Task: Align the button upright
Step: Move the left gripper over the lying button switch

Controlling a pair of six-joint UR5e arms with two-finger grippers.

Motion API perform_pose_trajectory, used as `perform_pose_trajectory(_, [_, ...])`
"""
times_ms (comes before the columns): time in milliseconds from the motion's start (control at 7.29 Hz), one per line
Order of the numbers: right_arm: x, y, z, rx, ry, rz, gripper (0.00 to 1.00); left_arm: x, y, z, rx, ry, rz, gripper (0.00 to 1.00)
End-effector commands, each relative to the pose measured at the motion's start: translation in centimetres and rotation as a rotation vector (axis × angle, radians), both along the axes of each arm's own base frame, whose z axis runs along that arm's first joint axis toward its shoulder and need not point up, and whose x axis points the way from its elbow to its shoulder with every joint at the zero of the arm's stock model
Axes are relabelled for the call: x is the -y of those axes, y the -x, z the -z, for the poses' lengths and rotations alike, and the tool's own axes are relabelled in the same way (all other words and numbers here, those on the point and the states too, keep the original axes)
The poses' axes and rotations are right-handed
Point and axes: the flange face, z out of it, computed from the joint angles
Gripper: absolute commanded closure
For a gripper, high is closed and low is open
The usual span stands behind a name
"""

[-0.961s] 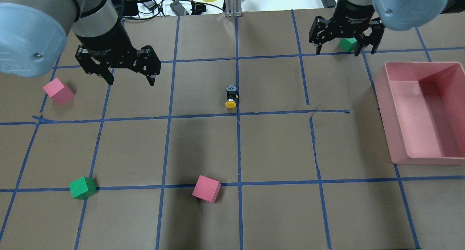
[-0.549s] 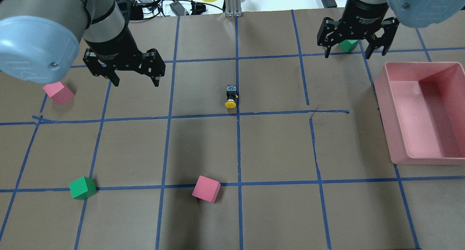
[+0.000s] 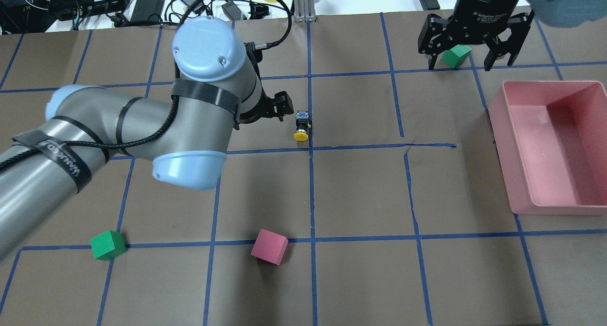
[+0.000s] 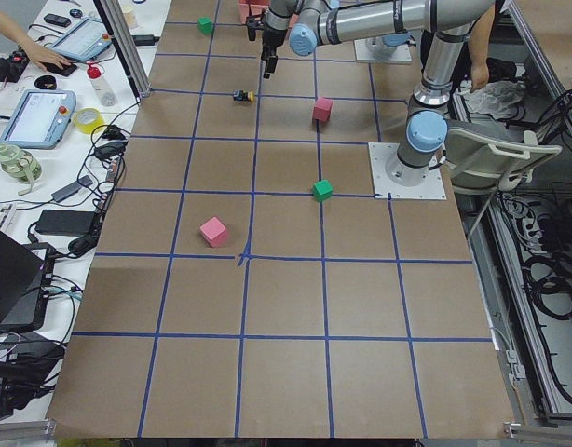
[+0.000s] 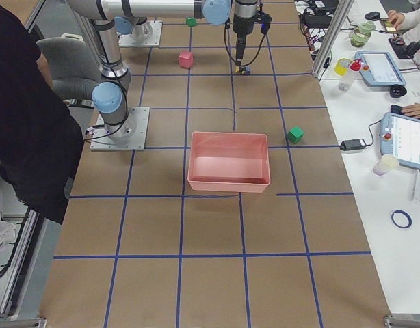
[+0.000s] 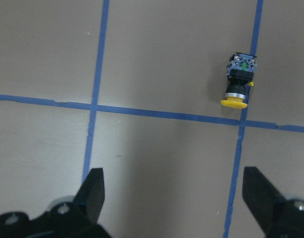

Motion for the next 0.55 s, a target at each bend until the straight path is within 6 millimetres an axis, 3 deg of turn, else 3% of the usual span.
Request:
perform_pose_trajectory(0, [-0.5,-3.3,1.3,-0.002,-0.014,-0.071,0.0,-0.3,3.3,3.5,0.011,0.101,-0.044,0.0])
perform_pose_trajectory(275, [0.6,-4.0,3.3,0.002,0.007,-0.14,0.0,-0.8,6.0,5.5,-0.001,0.141,-0.049,0.0])
perform_pose_trajectory(412, [0.6,-4.0,3.7,0.001,-0.003,-0.19,0.0,-0.3,6.4,6.5,-0.019,0.2,-0.05,0.0])
